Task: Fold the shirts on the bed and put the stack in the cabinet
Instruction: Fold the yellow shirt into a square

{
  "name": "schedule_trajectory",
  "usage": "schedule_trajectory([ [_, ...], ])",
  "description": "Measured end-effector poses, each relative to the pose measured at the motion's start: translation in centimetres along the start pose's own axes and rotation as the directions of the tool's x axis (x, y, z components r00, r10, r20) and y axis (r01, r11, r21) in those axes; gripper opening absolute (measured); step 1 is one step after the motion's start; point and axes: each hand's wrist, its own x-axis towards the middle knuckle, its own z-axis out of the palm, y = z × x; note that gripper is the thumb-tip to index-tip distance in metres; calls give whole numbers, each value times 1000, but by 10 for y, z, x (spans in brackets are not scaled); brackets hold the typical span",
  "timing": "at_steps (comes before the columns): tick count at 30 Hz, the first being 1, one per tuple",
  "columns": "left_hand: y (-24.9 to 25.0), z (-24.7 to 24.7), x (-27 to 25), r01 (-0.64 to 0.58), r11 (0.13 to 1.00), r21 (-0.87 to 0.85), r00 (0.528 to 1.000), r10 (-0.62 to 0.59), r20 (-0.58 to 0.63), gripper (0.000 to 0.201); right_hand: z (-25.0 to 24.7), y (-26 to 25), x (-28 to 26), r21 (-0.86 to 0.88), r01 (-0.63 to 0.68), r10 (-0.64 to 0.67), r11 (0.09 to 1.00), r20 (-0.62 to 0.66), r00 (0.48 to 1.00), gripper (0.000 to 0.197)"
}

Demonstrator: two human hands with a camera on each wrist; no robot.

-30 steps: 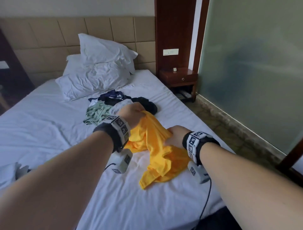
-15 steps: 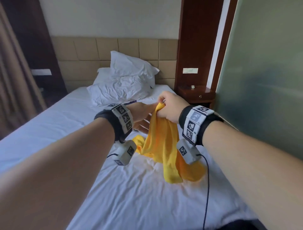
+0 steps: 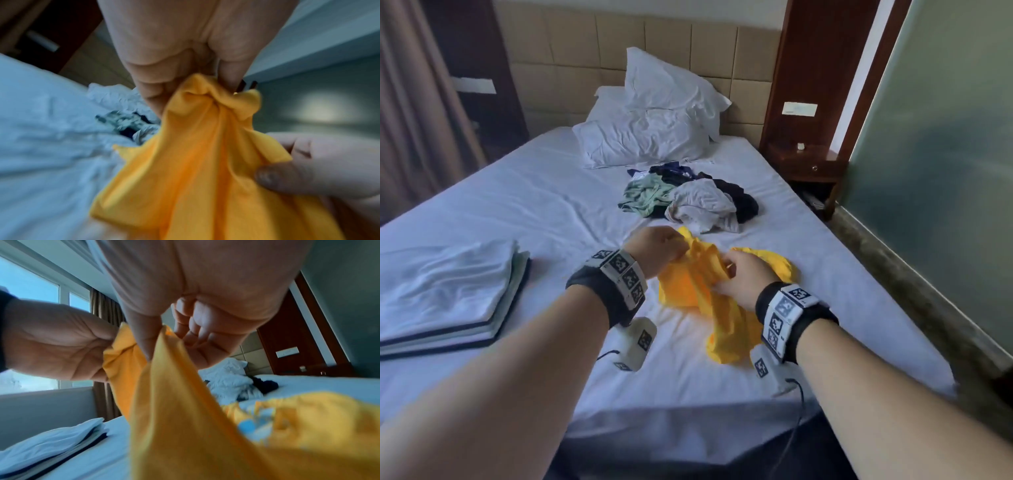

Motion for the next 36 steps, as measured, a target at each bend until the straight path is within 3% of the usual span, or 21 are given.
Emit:
schedule_trajectory([
  [4,-65,46,-36,216,949,-229,974,-226,-18,19,72,36,-27,163,-69,77,984,-43,996,23],
  [8,-94,70,-48,269,909,-318,957,-291,-23,14,99,68,-45,302,-145,162,942,-31,986,15],
  [12,-103,71,-46,296,919,-261,947,-319,-49,33,87,89,-48,465,-243,302,851,-54,952,22],
  [15,-108,77,-45,300,953,44,952,-302,52,34,76,100,-46,556,-318,417,768,-58,907,10],
  [18,-113,82,-46,254,932,257,954,-285,91,11,73,112,-46,286,-385,404,878,-10,915,6],
  [22,-121,90,-46,90,867,490,933,-245,263,81,78,114,-51,-70,-314,322,947,219,921,60],
  [24,-122,93,-48,20,828,560,932,-218,290,90,78,112,-51,-190,-275,314,942,222,923,83],
  [26,-124,96,-49,5,805,593,942,-203,268,83,81,113,-51,-289,-227,292,930,208,933,94],
  [30,-124,97,-43,61,812,581,965,-196,174,57,83,111,-49,-371,-153,218,916,142,965,61],
  [33,-123,93,-39,117,846,520,966,-219,138,46,74,102,-41,-445,-196,236,874,35,971,31],
  [36,-117,80,-39,141,893,426,971,-208,116,36,56,100,-35,-355,-271,272,895,-47,961,33],
])
